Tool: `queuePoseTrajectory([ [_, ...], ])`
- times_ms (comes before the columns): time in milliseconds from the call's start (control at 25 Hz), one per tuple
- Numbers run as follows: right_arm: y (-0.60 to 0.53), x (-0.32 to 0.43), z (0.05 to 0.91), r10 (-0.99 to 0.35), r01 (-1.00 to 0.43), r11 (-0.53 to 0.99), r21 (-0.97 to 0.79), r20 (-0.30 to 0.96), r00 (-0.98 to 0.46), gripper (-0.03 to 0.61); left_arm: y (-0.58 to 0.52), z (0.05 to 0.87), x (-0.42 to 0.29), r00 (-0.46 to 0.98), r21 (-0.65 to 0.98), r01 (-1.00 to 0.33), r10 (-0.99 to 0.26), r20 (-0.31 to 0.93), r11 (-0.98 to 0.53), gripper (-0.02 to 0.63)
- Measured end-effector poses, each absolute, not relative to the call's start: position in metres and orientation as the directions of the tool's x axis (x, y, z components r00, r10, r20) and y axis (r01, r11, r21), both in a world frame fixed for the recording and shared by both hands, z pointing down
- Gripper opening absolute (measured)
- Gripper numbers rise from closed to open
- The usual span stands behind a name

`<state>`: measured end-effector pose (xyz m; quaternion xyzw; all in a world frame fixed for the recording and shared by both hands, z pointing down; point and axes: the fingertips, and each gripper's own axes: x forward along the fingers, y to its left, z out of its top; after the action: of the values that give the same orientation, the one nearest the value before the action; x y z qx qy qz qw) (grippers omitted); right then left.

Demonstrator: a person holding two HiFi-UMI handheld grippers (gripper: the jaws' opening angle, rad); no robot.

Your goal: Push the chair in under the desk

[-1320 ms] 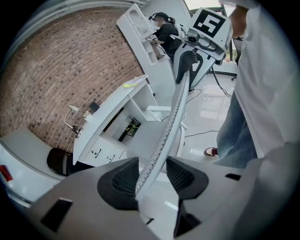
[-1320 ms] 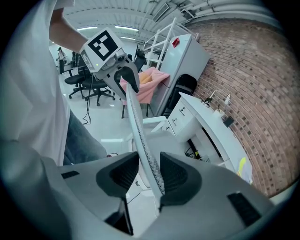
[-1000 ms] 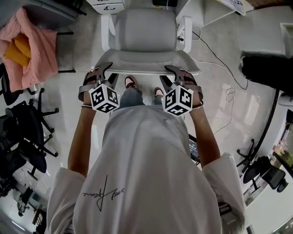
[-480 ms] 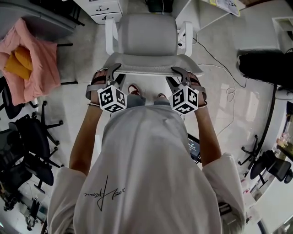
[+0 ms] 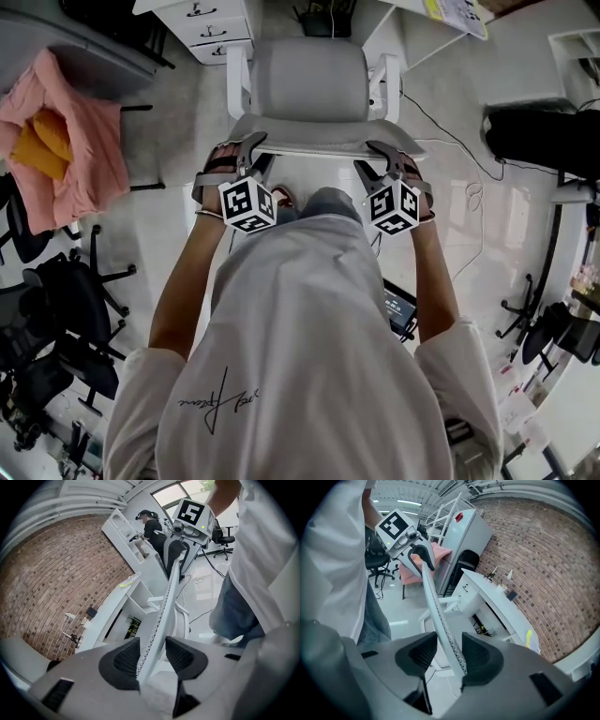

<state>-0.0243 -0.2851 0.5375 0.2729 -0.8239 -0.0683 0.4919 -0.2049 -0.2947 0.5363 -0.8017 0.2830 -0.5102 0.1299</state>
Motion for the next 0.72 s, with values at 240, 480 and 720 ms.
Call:
queuePoseTrajectory([
  [240, -0.293, -0.027, 0.538, -0.539, -0.391, 0.828, 0.401, 0.761, -0.36, 0.183, -0.304, 0.537, -0.207, 0.323, -0.497, -0.312, -0.582, 0.746, -0.81, 0.172],
  [480, -0.298, -0.027, 0.539, -0.562, -0.393, 0.815, 0.426, 0.747, -0.355, 0.183, -0.312, 0.538, -0.208, 0.32, -0.5, -0.313, -0.585, 0.745, -0.808, 0.172],
  [720, -0.304, -0.029, 0.539, -0.569, -0.382, 0.813, 0.439, 0.739, -0.361, 0.183, -0.319, 0.538, -0.209, 0.311, -0.514, -0.312, -0.597, 0.74, -0.799, 0.172],
])
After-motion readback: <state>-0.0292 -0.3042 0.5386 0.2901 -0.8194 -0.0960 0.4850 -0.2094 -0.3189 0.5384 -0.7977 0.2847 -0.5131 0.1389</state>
